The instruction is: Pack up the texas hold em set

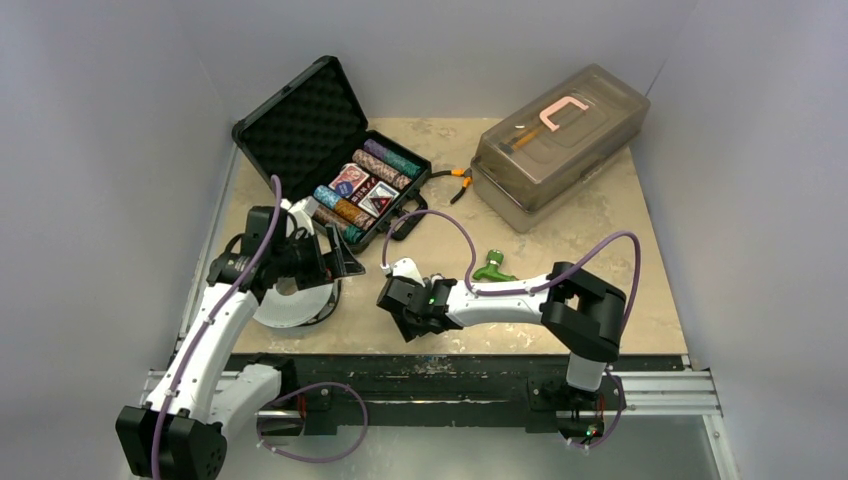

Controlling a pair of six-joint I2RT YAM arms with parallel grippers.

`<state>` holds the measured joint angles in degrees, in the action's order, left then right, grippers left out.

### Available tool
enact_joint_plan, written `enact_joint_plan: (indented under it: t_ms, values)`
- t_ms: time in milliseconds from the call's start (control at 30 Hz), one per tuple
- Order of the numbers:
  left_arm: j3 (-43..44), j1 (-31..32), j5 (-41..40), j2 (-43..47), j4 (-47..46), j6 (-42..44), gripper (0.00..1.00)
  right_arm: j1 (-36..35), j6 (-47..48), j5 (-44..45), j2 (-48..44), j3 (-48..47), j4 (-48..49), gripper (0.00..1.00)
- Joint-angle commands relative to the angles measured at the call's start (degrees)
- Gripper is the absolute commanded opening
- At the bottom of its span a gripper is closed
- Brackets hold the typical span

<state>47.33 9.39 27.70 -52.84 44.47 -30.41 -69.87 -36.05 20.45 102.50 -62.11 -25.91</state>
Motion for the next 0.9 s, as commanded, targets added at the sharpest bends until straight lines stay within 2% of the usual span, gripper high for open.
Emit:
enact_joint_plan:
  t_ms: [0, 167, 233, 367, 633, 800, 867]
  values:
    - [-1.2, -0.2, 1.2, 0.5, -1.6, -1.0, 0.88, -0.2, 0.9, 2.5, 1.5, -0.8, -0.6, 0.53]
    - [-3.8, -0.2, 1.6, -0.1, -4.5, -5.1, 0.86, -0.2, 1.0, 0.5, 1.2, 0.7, 1.5, 0.48]
    - [-5.6, 0.0, 1.9, -1.1, -6.5, -6.4, 0.81, -0.2, 1.1, 0.1, 0.7, 1.2, 2.2, 0.43]
    - [-7.0, 3.9, -1.8, -3.5, -8.9, -6.7, 0.79, -0.2, 2.4, 0.9, -1.2, 2.1, 3.7, 0.38]
    - [-10.2, 7.3, 2.4, -10.6, -22.0, -12.2, 0.78, 1.2, 5.5, 3.5, -6.8, 6.8, 7.9, 0.37]
    - [-10.4, 7.4, 4.3, -13.5, -25.7, -14.1, 0.77, 3.3, 7.3, 2.7, -9.1, 8.8, 9.8, 0.37]
    - [-10.1, 7.4, 4.0, -13.2, -25.2, -14.1, 0.77, 3.4, 8.5, 1.5, -9.4, 8.6, 9.9, 0.44]
